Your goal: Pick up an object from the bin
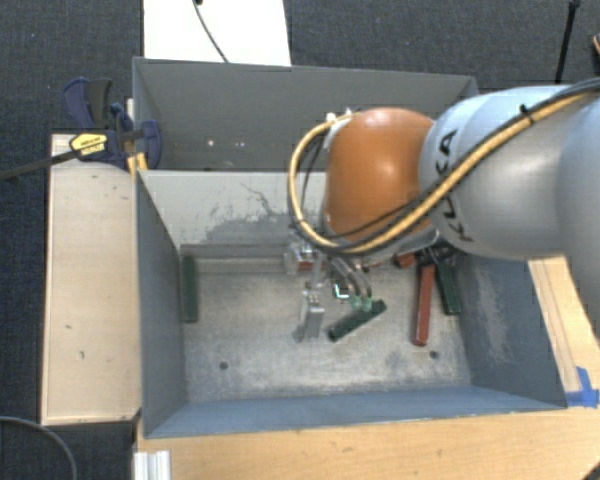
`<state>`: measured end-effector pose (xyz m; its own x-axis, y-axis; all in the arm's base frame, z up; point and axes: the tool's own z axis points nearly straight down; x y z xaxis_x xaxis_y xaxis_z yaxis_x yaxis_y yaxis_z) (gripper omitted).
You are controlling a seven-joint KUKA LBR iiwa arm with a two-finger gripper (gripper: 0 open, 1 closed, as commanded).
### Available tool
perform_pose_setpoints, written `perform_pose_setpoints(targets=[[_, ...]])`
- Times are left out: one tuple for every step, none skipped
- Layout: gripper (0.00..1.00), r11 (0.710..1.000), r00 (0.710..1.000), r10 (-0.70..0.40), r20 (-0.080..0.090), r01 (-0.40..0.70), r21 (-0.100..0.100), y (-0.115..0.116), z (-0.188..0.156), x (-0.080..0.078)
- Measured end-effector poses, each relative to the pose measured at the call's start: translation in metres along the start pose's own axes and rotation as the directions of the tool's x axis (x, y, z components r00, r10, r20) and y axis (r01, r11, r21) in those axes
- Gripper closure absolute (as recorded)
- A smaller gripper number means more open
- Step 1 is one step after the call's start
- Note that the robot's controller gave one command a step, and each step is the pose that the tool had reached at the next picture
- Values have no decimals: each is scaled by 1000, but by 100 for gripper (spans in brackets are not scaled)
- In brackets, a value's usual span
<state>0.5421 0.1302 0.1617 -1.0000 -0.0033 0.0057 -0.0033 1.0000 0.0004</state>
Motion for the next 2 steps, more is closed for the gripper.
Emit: perform_pose_setpoints(targets=[[0, 932, 932, -362, 3, 362, 3, -85, 93, -1], [0, 970, 969, -245, 4, 245, 1, -95, 61, 20]])
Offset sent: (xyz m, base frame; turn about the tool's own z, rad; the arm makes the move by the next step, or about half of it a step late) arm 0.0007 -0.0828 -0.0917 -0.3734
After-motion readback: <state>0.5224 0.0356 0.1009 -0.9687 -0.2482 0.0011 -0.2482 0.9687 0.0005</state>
